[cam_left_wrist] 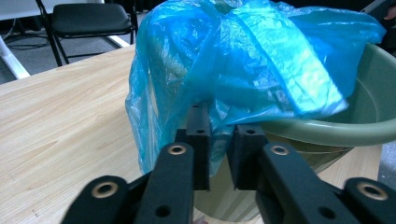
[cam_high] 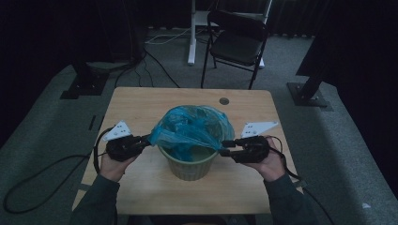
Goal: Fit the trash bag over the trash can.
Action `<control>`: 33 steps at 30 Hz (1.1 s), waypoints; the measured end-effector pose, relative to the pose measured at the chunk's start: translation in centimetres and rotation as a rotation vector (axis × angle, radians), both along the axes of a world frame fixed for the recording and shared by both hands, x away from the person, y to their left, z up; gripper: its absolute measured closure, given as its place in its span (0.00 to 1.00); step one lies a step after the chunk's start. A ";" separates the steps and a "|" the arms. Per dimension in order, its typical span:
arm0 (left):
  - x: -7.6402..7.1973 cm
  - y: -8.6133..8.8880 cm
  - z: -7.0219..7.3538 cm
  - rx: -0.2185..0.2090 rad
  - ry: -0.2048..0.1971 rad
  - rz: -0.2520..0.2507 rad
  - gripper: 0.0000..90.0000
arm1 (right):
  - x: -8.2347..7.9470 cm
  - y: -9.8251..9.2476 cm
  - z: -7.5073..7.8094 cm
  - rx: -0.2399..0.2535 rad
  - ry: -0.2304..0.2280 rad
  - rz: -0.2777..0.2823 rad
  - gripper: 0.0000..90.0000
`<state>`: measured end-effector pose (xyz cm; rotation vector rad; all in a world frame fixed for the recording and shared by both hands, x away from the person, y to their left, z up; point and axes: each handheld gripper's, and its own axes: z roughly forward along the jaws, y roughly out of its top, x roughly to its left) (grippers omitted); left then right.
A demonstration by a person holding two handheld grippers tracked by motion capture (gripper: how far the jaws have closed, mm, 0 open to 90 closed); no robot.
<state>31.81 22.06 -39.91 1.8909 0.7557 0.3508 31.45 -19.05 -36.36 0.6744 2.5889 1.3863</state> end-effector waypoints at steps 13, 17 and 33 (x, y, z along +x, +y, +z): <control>-0.7 -0.2 -0.6 -0.011 0.020 0.003 0.99 | -0.3 0.0 -0.8 -0.025 0.012 0.035 0.98; -0.3 -0.4 -0.6 -0.012 0.027 0.015 0.99 | -0.1 0.0 -0.8 -0.028 0.005 0.033 0.98; 0.2 -2.7 -0.7 0.010 0.010 -0.006 0.99 | 1.4 -0.2 -1.1 -0.008 -0.010 -0.036 0.98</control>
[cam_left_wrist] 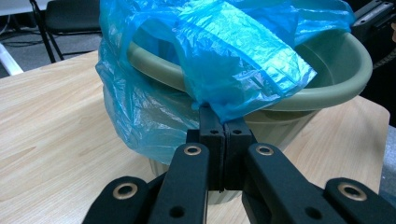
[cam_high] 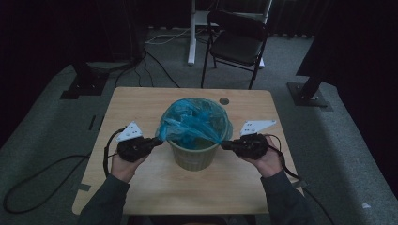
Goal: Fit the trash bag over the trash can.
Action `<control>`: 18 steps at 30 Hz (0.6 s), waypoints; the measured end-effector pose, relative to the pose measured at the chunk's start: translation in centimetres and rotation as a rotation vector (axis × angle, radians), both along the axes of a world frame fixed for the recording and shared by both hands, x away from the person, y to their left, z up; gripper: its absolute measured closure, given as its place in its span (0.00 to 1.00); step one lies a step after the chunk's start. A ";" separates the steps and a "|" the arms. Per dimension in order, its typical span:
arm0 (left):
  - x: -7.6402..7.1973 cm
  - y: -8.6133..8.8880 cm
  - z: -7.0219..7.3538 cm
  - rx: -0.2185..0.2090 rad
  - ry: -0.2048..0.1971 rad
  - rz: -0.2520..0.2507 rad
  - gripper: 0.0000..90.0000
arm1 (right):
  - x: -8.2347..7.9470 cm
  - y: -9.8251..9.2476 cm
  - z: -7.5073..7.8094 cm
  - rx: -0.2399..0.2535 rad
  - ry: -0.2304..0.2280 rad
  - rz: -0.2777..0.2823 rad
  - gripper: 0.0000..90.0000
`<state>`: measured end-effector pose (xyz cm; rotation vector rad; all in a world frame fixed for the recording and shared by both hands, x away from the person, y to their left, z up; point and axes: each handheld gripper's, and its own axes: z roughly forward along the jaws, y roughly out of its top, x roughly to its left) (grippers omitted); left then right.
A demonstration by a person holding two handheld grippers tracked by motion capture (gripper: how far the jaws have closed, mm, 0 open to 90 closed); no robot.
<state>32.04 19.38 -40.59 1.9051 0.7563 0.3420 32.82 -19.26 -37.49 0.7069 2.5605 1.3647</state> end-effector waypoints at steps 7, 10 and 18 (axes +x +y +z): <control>-0.3 -0.4 -1.6 0.046 0.041 -0.017 0.99 | -0.8 0.5 -0.5 -0.023 0.014 0.048 0.98; -0.2 -0.3 -2.0 0.052 0.054 -0.017 0.99 | -0.9 0.7 -0.7 -0.033 0.019 0.059 0.98; 0.2 0.1 -3.5 0.078 0.118 -0.007 0.99 | -0.6 1.0 -2.0 -0.062 0.070 0.081 0.98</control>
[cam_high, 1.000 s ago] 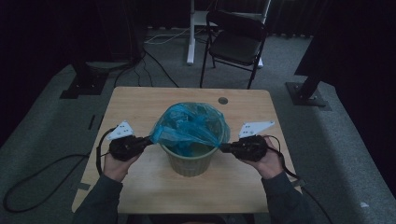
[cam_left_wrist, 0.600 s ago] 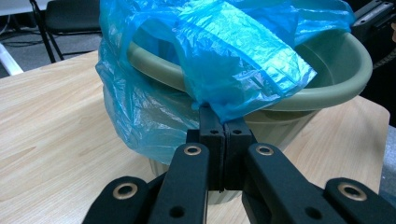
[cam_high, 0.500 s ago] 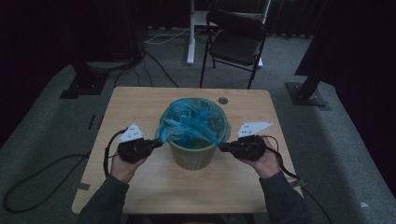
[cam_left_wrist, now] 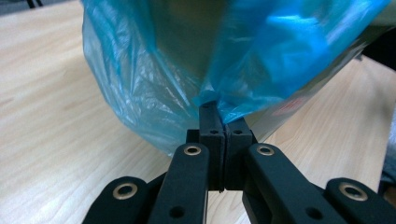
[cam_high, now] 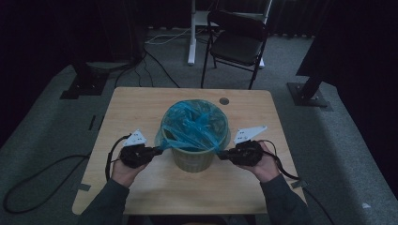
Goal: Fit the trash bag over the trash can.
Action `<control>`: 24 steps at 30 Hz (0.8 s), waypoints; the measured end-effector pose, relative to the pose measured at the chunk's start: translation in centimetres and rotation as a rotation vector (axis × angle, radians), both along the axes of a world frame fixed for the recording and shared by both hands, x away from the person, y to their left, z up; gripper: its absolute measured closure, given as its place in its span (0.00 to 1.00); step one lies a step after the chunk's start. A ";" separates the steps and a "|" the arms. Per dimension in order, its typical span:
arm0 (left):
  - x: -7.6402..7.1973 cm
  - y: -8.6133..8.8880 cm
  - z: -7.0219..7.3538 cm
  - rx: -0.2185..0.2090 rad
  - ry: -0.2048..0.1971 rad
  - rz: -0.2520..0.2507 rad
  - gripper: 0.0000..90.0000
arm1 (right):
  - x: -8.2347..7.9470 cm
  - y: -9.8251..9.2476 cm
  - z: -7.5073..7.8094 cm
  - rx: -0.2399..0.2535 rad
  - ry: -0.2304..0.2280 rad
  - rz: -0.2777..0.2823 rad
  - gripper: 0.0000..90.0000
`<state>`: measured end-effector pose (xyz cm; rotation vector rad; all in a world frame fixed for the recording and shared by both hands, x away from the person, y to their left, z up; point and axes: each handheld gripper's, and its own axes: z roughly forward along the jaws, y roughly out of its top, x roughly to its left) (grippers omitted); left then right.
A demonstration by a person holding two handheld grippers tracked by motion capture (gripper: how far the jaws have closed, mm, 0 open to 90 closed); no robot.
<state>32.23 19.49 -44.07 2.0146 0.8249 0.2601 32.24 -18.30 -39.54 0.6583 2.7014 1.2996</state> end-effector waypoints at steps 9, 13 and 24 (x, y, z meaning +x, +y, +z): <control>0.0 0.5 -0.3 0.000 0.008 0.025 0.86 | 0.2 -0.2 -0.3 -0.008 0.014 -0.006 0.97; -0.7 2.0 0.4 -0.031 -0.032 0.051 0.80 | 0.2 -0.4 -0.2 -0.005 0.011 -0.015 0.96; -2.4 4.5 2.3 -0.109 -0.111 0.044 0.69 | 0.2 -0.6 0.0 -0.012 0.005 -0.017 0.94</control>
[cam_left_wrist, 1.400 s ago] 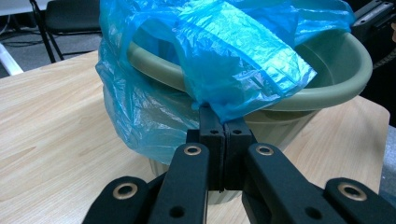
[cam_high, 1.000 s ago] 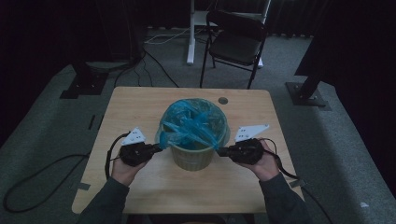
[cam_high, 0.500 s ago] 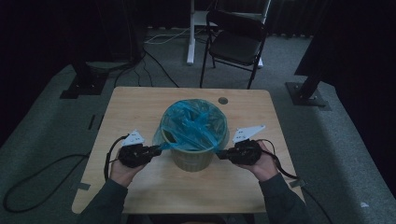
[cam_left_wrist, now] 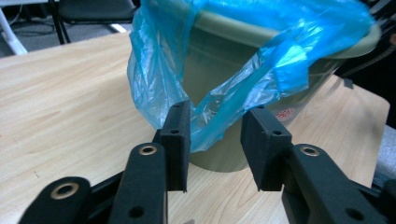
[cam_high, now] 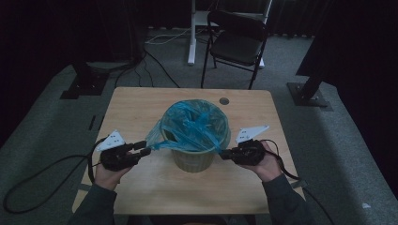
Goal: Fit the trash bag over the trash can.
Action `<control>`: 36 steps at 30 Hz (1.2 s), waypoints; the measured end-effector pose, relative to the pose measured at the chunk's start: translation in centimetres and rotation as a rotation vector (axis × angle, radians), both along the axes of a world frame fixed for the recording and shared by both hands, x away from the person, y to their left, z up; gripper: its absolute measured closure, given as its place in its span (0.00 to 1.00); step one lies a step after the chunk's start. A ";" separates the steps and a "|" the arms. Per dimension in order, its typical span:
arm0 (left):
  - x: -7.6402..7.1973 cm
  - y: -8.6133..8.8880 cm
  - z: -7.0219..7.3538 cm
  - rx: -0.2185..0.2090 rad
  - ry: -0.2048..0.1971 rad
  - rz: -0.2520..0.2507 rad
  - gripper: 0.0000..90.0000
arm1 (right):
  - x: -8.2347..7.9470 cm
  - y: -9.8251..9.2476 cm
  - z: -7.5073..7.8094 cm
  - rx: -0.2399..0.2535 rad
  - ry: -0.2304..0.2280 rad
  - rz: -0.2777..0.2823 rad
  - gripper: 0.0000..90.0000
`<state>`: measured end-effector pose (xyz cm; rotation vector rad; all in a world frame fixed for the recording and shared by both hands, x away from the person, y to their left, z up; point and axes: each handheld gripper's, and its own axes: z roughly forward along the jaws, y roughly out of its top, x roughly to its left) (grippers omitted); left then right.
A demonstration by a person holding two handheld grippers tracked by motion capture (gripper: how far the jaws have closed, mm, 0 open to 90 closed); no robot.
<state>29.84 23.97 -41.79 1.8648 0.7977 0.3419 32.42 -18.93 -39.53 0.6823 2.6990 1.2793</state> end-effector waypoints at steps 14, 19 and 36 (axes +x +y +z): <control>0.2 0.6 1.7 -0.063 -0.044 -0.006 0.59 | -0.1 -0.1 0.2 0.019 -0.006 0.002 0.91; 1.8 -0.7 1.6 -0.005 -0.043 0.060 0.60 | -0.2 0.0 0.4 0.024 -0.010 0.004 0.91; 4.9 -4.0 1.2 0.150 -0.034 0.095 0.71 | -0.2 0.0 0.5 0.031 -0.010 0.009 0.91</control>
